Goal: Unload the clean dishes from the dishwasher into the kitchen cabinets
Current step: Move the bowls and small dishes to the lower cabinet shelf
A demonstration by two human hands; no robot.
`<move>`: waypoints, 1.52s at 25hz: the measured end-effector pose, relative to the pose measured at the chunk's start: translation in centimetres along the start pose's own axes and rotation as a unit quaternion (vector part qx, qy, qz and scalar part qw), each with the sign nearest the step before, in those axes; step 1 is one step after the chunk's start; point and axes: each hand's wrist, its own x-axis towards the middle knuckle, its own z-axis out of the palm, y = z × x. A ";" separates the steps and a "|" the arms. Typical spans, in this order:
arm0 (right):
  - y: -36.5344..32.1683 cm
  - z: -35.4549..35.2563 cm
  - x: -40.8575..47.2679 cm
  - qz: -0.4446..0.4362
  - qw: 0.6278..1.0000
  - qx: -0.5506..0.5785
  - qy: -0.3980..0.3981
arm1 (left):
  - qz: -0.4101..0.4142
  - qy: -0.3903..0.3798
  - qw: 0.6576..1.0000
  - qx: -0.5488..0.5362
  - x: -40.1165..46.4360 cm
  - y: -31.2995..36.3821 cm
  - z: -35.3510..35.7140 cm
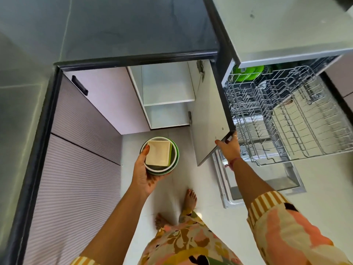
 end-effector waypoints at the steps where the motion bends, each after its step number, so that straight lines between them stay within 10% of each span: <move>1: -0.4 0.4 -0.3 0.000 1.000 0.011 0.018 | 0.000 -0.001 1.000 0.005 0.3 -0.1 0.4; 5: -2.2 3.2 -5.0 0.044 0.988 0.112 0.092 | -0.002 0.000 1.000 0.010 1.3 0.2 1.9; 8: -4.3 5.5 -8.5 0.105 0.980 0.169 -0.010 | -0.003 0.007 1.000 0.018 2.2 0.5 3.1; 11: -8.5 5.9 -10.7 -0.119 0.980 0.081 -0.136 | -0.001 0.009 1.000 0.019 3.4 1.0 3.7; 15: -13.7 5.5 -9.0 -0.471 0.804 -0.277 -0.235 | -0.005 -0.014 1.000 0.027 5.3 2.1 4.5; 18: -16.8 6.4 -6.9 -0.527 0.624 -0.507 -0.276 | 0.005 -0.017 0.999 0.050 6.6 2.8 5.1; 20: -17.9 6.8 -6.0 -0.511 0.586 -0.548 -0.309 | 0.012 -0.005 0.999 0.044 7.3 3.4 5.1; 27: -18.1 10.2 -2.4 -0.609 0.703 -0.312 -0.193 | -0.005 0.010 1.000 0.001 11.2 7.2 3.8; 32: -19.6 14.6 1.2 -0.246 0.923 -0.049 -0.293 | -0.014 0.022 1.000 0.016 14.9 11.9 2.8; 38: -18.8 24.8 13.0 0.080 0.972 0.048 -0.214 | -0.029 0.031 0.999 0.028 20.9 14.9 2.5</move>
